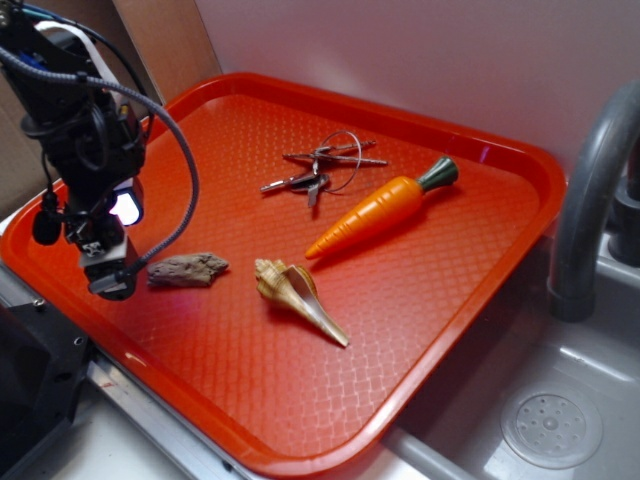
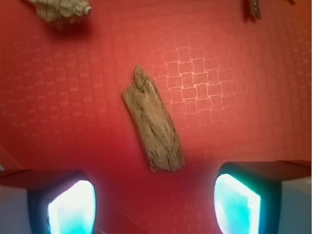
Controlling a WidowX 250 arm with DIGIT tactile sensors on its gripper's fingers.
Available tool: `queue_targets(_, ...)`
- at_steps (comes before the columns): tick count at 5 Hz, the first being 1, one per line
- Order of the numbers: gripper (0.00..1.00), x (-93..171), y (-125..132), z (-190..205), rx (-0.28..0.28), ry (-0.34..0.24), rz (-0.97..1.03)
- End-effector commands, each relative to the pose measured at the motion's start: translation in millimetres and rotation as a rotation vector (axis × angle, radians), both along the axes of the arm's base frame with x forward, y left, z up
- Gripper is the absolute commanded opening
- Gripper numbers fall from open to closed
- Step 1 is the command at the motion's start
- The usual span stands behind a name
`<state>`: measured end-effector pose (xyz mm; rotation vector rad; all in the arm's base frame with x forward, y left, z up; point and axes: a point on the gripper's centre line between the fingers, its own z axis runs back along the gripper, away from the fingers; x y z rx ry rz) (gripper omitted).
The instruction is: Grab the wood chip.
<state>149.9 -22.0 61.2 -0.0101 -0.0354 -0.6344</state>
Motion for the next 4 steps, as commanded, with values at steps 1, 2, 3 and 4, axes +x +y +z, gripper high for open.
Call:
queue_targets(1,1.00,-2.9,-0.1,3.0,-0.003,-0.017,-0.002)
queue_targets(2,1.00,2.4,-9.5,-32.1,-0.056,0.007,-0.082)
queue_targets(3,1.00,8.1,-20.3,-49.7,-0.033,-0.010,-0.138)
queue_targets(4,0.77,7.4,-27.7,-62.7,-0.003,0.010,-0.140)
